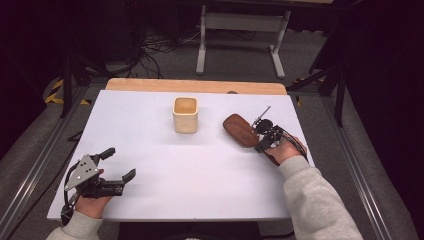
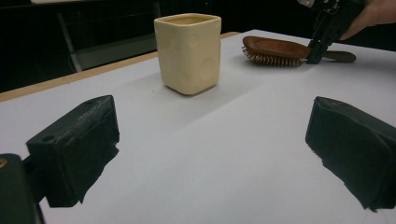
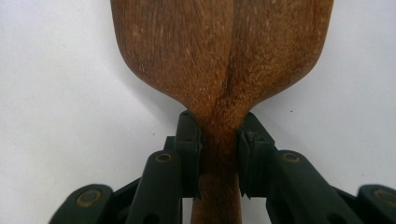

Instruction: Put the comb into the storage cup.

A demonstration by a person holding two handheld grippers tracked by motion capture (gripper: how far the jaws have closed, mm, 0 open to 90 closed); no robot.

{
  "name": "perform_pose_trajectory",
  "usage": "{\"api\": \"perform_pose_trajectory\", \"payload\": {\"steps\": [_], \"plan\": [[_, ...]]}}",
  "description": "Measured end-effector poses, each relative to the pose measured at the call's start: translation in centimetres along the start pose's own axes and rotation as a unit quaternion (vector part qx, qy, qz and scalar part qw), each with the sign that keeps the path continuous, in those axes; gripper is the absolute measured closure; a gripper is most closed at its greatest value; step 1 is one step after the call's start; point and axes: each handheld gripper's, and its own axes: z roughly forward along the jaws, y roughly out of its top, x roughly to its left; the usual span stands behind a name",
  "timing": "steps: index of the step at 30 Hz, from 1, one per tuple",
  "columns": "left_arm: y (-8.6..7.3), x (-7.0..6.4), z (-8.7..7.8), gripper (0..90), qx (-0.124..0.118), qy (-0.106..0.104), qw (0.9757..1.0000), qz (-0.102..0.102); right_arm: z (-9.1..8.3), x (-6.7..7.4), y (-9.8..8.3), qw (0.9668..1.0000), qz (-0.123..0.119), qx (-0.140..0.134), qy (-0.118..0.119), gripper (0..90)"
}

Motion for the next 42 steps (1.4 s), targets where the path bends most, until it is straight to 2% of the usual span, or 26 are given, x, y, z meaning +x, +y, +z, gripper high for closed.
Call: {"api": "perform_pose_trajectory", "payload": {"steps": [12,15,20,25,29,31,32,33,35,39,40,42], "plan": [[0.0,0.1,-0.1,4.8,-0.002,0.000,1.0000,-0.002,-1.1,0.6,-0.5,0.9991,-0.015,-0.035,-0.019,72.9],[0.0,0.1,-0.1,4.8,-0.002,0.000,1.0000,-0.002,-1.6,0.8,-0.7,0.9986,-0.016,-0.049,-0.015,73.0],[0.0,0.0,-0.1,5.0,-0.003,-0.001,1.0000,-0.004,-2.8,1.1,-1.0,0.9966,-0.020,-0.079,-0.013,72.9],[0.1,0.1,-0.1,5.0,0.004,-0.003,1.0000,-0.002,-4.0,1.6,-1.6,0.9923,-0.027,-0.121,-0.009,72.9],[0.1,0.0,0.0,4.9,0.004,-0.004,1.0000,-0.002,-4.8,2.2,-2.2,0.9857,-0.031,-0.166,-0.001,72.9],[0.1,0.1,0.0,5.0,0.005,-0.004,1.0000,-0.002,-4.9,2.3,-2.4,0.9845,-0.032,-0.172,0.000,72.9],[0.1,0.0,0.0,4.9,0.005,-0.004,1.0000,-0.002,-5.2,2.8,-2.7,0.9801,-0.037,-0.195,0.000,72.9],[0.1,0.0,0.0,4.9,0.005,-0.004,1.0000,-0.002,-5.3,2.9,-2.8,0.9794,-0.038,-0.198,0.001,72.9],[0.1,0.0,0.0,4.9,0.005,-0.005,1.0000,-0.001,-5.6,3.3,-3.1,0.9757,-0.038,-0.216,0.008,72.9],[0.1,0.0,0.0,4.9,0.006,-0.006,1.0000,-0.001,-6.0,3.9,-3.8,0.9668,-0.039,-0.252,0.016,72.8],[0.1,0.0,0.0,4.9,0.005,-0.006,1.0000,-0.001,-6.2,4.2,-4.1,0.9620,-0.041,-0.269,0.020,72.8],[0.1,0.1,0.0,4.9,0.005,-0.006,1.0000,-0.003,-6.3,4.6,-4.4,0.9558,-0.043,-0.290,0.026,72.8]]}}
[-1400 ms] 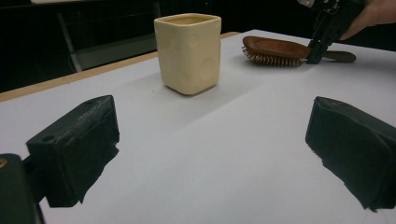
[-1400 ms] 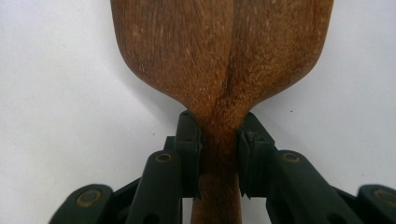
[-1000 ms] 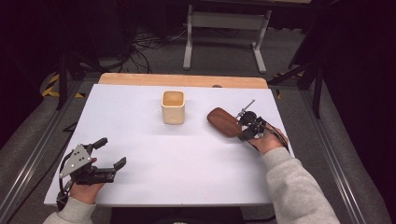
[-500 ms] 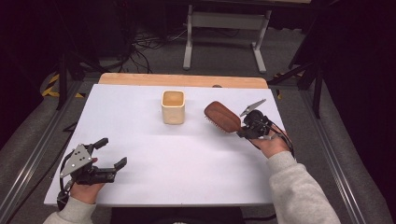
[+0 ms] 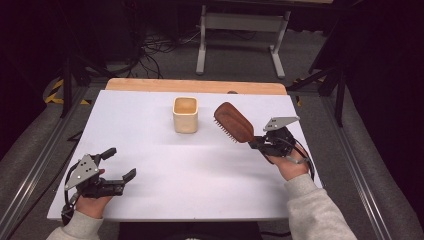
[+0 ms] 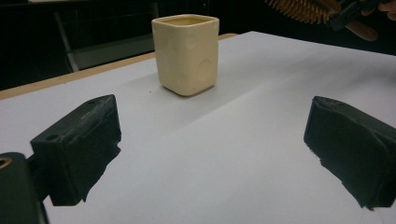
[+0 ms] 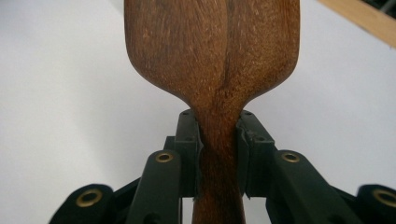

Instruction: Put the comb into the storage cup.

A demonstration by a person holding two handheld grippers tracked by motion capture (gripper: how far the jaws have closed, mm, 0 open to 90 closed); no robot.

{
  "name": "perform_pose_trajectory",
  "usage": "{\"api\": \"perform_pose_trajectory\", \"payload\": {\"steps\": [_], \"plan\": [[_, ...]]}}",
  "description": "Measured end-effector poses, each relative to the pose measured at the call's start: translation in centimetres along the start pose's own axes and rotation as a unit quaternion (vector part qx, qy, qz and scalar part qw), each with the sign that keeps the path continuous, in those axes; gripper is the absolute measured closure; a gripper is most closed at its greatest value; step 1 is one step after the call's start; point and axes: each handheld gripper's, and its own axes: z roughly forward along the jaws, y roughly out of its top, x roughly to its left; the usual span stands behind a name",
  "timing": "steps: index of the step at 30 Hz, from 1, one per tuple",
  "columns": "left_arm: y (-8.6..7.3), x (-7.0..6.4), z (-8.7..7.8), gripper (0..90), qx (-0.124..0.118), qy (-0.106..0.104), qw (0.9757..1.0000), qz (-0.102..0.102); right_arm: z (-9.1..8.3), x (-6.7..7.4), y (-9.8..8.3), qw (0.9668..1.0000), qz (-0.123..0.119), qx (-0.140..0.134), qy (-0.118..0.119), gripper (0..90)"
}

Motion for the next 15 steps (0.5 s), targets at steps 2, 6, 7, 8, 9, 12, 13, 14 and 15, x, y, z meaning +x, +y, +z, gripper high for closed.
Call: {"api": "perform_pose_trajectory", "payload": {"steps": [2,6,7,8,9,12,13,14,15], "plan": [[0.0,0.0,0.0,5.0,0.000,0.000,1.0000,0.000,-0.2,0.5,-0.2,0.9997,0.001,-0.023,0.008,72.8],[0.0,-0.1,0.1,4.9,0.001,0.000,1.0000,0.000,-0.4,1.3,-0.6,0.9981,-0.003,-0.057,0.022,72.8],[0.0,-0.1,0.1,4.9,0.001,0.000,1.0000,0.000,-0.4,1.6,-0.7,0.9973,-0.006,-0.068,0.028,72.8],[0.0,-0.1,0.2,4.9,-0.003,-0.002,1.0000,-0.001,-0.4,1.8,-0.8,0.9958,-0.010,-0.081,0.042,72.8],[0.0,-0.1,0.2,4.9,-0.002,-0.002,1.0000,-0.002,-0.4,2.1,-0.9,0.9951,-0.012,-0.088,0.045,72.8],[-0.1,-0.1,0.2,4.9,-0.004,-0.002,1.0000,-0.002,-0.3,3.1,-1.0,0.9918,-0.022,-0.114,0.053,72.8],[-0.1,-0.1,0.2,4.9,-0.004,-0.002,1.0000,-0.003,-0.2,3.5,-1.1,0.9901,-0.024,-0.128,0.053,72.8],[-0.1,-0.1,0.2,4.9,-0.003,-0.002,1.0000,-0.003,-0.2,3.7,-1.2,0.9891,-0.023,-0.134,0.055,72.8],[-0.1,-0.1,0.2,4.9,-0.003,-0.002,1.0000,-0.003,-0.1,3.9,-1.2,0.9876,-0.022,-0.144,0.058,72.8]]}}
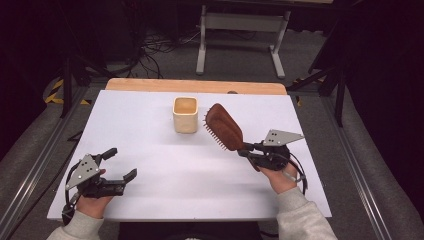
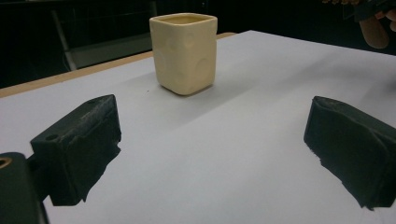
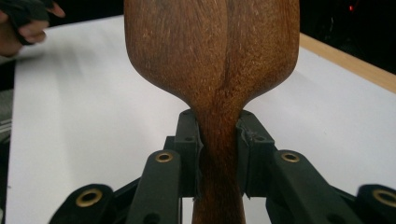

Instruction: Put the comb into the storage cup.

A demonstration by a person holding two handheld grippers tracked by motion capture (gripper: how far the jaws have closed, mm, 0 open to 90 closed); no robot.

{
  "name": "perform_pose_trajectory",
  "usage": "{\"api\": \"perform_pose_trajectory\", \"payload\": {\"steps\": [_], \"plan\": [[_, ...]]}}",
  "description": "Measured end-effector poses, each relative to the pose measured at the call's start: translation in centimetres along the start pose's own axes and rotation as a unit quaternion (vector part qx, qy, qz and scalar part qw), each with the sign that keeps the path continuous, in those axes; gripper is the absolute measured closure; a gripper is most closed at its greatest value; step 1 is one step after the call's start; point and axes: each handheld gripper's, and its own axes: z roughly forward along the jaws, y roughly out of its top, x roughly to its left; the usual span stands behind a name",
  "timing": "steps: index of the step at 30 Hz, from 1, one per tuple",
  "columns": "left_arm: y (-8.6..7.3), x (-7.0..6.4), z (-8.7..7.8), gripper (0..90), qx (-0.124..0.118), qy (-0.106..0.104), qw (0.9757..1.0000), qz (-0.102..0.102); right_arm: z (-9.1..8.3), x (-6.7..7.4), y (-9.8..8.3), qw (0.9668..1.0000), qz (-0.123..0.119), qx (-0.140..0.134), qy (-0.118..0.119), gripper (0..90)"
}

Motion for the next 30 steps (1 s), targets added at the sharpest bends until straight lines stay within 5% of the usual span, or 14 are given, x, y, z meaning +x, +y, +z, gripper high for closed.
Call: {"api": "perform_pose_trajectory", "payload": {"steps": [7,14,26,30], "plan": [[0.0,-0.1,0.2,4.9,0.003,-0.001,1.0000,0.002,1.0,1.1,-0.6,0.9985,-0.005,-0.052,0.017,72.8],[0.0,-0.2,0.4,4.9,0.005,-0.004,1.0000,0.002,2.5,2.8,-1.0,0.9937,-0.006,-0.107,0.033,72.7],[0.6,-0.6,1.4,4.3,0.016,-0.032,0.9993,-0.006,5.6,5.4,-1.0,0.9939,-0.027,-0.095,0.049,72.7],[1.3,-0.9,1.9,1.0,0.000,-0.048,0.9986,-0.023,6.1,5.8,-1.0,0.9940,-0.031,-0.093,0.047,72.7]]}}
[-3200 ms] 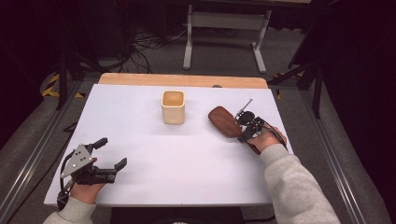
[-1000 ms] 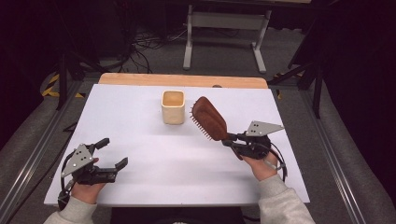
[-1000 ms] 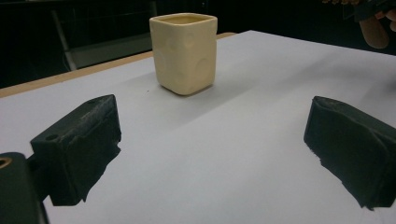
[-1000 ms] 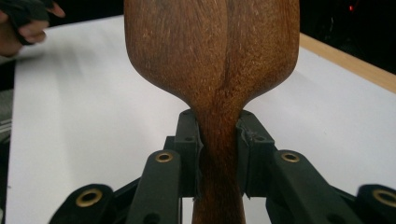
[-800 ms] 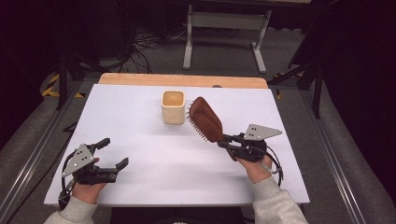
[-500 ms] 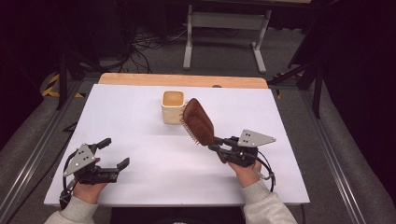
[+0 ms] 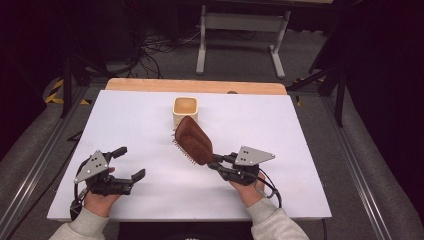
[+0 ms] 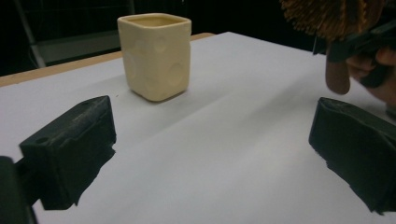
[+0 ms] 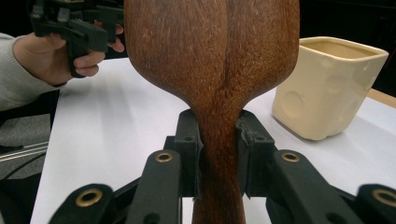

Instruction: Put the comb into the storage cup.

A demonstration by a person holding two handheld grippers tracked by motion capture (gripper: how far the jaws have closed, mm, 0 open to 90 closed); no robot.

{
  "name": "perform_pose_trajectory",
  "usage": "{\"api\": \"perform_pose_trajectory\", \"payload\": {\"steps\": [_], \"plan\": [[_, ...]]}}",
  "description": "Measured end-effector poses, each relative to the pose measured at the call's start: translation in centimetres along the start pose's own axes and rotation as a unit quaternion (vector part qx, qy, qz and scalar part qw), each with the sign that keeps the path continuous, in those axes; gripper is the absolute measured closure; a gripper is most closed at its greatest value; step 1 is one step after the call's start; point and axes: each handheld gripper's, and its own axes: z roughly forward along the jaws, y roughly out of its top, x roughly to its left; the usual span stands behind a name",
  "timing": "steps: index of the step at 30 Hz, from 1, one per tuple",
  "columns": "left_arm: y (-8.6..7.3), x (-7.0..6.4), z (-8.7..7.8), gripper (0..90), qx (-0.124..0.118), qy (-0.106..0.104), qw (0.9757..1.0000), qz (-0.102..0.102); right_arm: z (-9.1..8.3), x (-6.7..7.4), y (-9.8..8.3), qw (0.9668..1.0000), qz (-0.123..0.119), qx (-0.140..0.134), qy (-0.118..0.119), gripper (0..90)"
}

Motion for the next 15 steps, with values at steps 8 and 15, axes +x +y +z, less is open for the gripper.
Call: {"api": "perform_pose_trajectory", "payload": {"steps": [8,15], "plan": [[1.8,-0.9,1.2,0.1,0.000,-0.032,0.9995,-0.008,0.4,0.4,-0.1,1.0000,-0.005,-0.005,-0.006,72.7],[3.4,-1.8,2.6,0.2,-0.004,-0.044,0.9989,-0.012,0.5,0.4,0.0,0.9999,-0.006,-0.011,-0.011,72.7]]}}
